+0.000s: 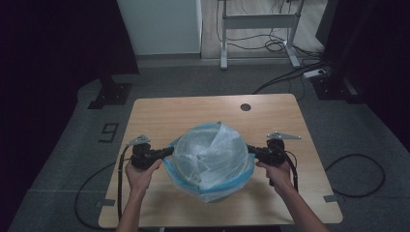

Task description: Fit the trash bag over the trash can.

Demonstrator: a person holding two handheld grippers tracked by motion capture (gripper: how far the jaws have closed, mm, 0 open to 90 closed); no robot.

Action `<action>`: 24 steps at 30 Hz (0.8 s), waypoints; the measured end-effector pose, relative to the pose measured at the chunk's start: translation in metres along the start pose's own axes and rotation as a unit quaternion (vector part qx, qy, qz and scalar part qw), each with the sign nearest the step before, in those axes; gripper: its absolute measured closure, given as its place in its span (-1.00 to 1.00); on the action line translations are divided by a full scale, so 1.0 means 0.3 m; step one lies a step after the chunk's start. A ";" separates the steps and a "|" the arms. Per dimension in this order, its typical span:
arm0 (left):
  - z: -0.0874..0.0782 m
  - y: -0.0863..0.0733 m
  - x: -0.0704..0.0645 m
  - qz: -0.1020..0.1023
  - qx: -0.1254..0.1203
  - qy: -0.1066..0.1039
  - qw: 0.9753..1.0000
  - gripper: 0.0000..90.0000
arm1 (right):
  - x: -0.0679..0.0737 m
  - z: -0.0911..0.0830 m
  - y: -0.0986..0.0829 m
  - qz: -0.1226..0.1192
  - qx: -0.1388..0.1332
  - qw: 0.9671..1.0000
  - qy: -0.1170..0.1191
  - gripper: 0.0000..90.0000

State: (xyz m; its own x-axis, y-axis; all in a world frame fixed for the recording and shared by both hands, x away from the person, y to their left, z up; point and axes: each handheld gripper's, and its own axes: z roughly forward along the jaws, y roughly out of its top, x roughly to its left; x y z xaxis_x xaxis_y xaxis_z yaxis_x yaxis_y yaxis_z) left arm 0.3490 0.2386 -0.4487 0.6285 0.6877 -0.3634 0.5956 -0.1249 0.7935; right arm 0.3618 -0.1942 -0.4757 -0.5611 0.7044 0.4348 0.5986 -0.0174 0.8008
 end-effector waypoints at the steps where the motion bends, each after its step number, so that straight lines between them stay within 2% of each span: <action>1: 0.003 -0.003 0.000 0.001 0.004 0.003 1.000 1.00 | 0.002 0.002 -0.014 0.000 -0.001 1.000 0.000 0.98; 3: 0.016 -0.010 -0.001 0.000 0.019 0.015 1.000 1.00 | 0.002 0.010 -0.034 -0.001 0.003 1.000 -0.004 0.98; 5: 0.027 -0.021 0.003 -0.003 0.027 0.014 1.000 1.00 | -0.007 0.020 -0.055 0.002 0.012 1.000 -0.013 0.98; 8: 0.033 -0.042 0.011 -0.007 0.042 0.023 0.999 0.99 | -0.027 0.022 -0.083 0.014 0.009 1.000 -0.021 0.97; 11: 0.032 -0.064 0.022 -0.011 0.041 0.020 0.999 0.97 | -0.043 0.018 -0.104 0.020 0.007 0.999 -0.027 0.89; 13: 0.024 -0.074 0.024 -0.011 0.030 0.019 0.999 0.89 | -0.048 0.011 -0.108 0.027 -0.009 0.999 -0.025 0.69; 17: -0.014 -0.079 0.016 -0.005 -0.001 0.017 1.000 0.66 | -0.045 -0.048 -0.095 0.044 -0.064 0.997 -0.014 0.29; 20: -0.050 -0.080 0.000 0.009 -0.028 0.026 0.999 0.35 | -0.032 -0.111 -0.080 0.035 -0.092 0.995 -0.010 0.16; 22: -0.079 -0.083 -0.009 0.018 -0.051 0.031 0.998 0.11 | -0.017 -0.155 -0.077 0.026 -0.105 0.994 0.008 0.08; 24: -0.102 -0.084 -0.011 0.019 -0.068 0.023 0.997 -0.11 | 0.004 -0.190 -0.079 0.017 -0.109 0.993 0.031 -0.01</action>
State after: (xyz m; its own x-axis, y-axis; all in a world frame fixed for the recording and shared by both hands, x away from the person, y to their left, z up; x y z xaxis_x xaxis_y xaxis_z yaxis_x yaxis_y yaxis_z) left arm 0.3166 0.2614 -0.4525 0.6234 0.7174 -0.3111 0.4964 -0.0557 0.8663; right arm 0.3142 -0.2334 -0.4707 -0.5800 0.6564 0.4824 0.4833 -0.1994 0.8525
